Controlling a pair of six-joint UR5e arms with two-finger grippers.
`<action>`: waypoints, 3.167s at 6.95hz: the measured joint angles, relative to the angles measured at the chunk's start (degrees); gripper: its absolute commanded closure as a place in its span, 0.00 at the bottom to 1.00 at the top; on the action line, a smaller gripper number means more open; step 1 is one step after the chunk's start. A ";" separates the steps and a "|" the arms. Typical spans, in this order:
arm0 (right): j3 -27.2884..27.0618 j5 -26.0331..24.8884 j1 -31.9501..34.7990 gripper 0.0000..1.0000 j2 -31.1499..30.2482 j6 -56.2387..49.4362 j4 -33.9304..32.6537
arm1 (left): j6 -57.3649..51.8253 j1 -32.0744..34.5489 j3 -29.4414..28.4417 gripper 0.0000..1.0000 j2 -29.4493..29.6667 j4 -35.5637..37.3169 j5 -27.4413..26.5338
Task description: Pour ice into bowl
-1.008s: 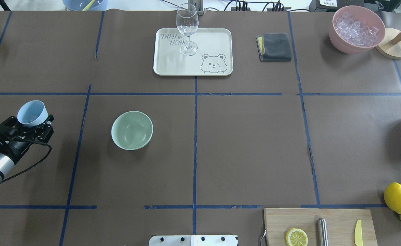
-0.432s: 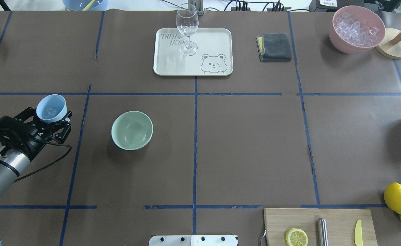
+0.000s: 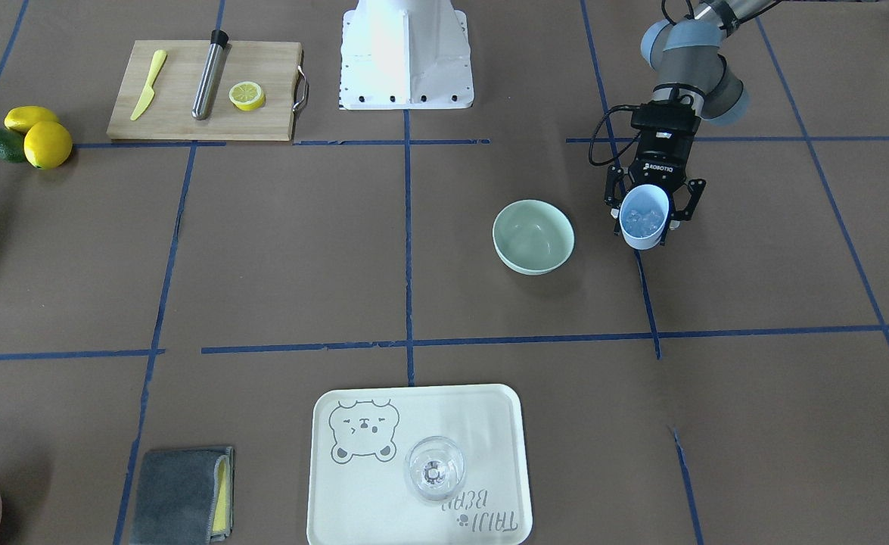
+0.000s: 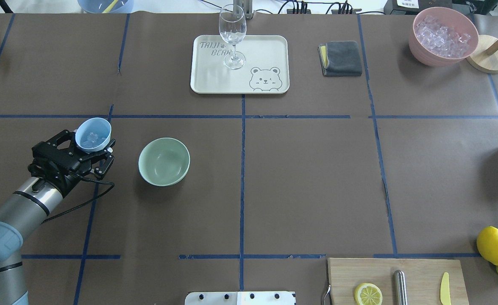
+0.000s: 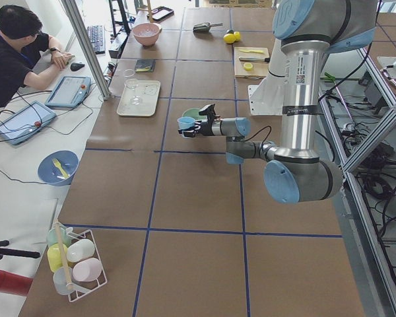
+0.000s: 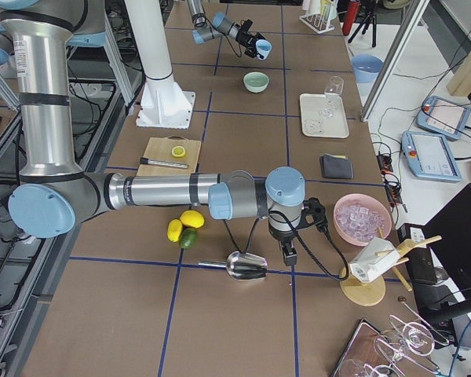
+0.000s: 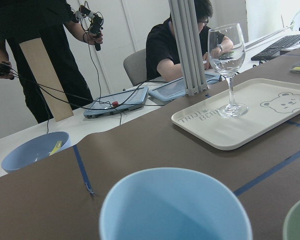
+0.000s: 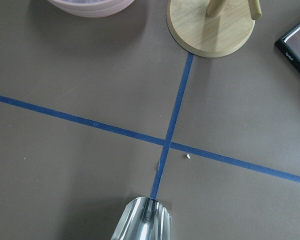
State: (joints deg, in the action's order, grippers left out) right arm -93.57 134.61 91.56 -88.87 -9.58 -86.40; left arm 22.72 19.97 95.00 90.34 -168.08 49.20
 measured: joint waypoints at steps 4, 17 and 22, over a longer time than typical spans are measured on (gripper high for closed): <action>-0.02 0.04 0.33 0.00 -0.52 0.06 0.00 | -25.73 -0.11 -0.19 1.00 4.07 7.87 -6.07; 0.19 0.34 0.98 0.00 -0.76 0.03 -0.09 | -82.42 -6.31 -3.60 1.00 11.78 11.25 -19.03; 0.14 0.39 1.50 0.00 -1.21 0.00 -0.09 | -93.86 -6.35 -3.18 1.00 11.68 11.07 -21.37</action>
State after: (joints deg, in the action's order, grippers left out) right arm -93.43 135.00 93.06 -90.08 -9.58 -86.48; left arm -71.14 13.62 91.82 102.01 -157.01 27.84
